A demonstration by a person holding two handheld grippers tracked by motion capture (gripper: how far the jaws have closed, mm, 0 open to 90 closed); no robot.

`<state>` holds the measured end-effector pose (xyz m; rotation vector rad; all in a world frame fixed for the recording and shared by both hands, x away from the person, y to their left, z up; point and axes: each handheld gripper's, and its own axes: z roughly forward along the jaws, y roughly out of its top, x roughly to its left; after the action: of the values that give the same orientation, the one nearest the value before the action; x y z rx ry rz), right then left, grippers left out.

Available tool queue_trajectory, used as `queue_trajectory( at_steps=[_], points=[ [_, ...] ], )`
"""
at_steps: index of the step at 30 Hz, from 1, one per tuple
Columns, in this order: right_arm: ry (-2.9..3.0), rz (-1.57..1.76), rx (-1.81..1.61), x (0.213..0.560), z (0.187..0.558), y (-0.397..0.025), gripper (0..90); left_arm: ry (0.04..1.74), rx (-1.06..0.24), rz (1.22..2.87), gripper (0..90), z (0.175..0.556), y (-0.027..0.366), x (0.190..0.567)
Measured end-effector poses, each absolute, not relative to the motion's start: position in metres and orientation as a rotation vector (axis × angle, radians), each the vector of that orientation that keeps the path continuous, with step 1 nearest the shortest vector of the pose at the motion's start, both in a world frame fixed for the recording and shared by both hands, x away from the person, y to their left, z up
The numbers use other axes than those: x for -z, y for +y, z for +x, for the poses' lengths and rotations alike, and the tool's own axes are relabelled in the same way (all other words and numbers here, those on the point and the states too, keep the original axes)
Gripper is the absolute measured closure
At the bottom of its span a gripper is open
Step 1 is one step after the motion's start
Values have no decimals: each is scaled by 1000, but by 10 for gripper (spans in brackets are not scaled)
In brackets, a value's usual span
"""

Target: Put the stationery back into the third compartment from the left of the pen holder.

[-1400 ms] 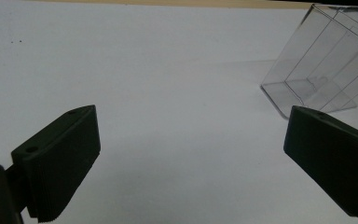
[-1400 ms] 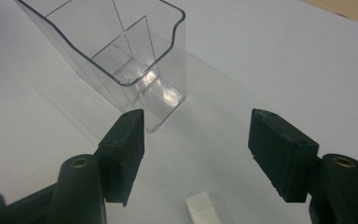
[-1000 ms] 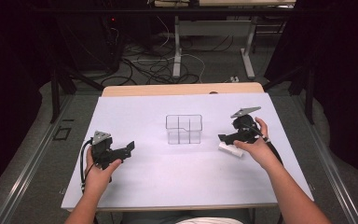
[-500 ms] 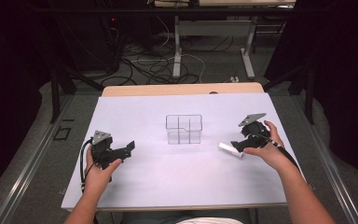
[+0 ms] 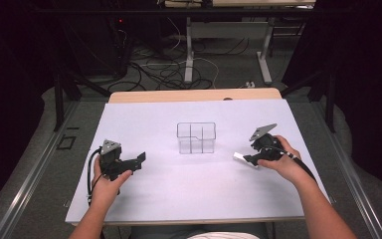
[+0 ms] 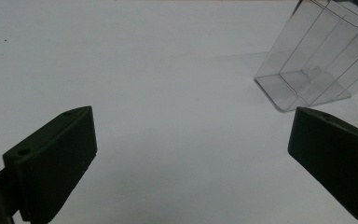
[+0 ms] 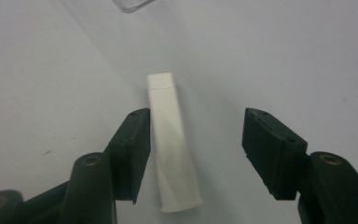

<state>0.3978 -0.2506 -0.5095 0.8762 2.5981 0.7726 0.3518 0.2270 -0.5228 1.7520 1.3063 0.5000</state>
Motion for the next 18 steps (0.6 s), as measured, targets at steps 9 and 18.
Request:
queue_trajectory(
  at_steps=[9, 18],
  points=[
    [2663, 869, -694, 522, 398, -247, 469, 1296, -494, 1766, 15, 354, 224, 524],
    [2685, 877, -643, 533, 401, -249, 515, 1285, -502, 1784, 15, 354, 224, 524]
  ],
)
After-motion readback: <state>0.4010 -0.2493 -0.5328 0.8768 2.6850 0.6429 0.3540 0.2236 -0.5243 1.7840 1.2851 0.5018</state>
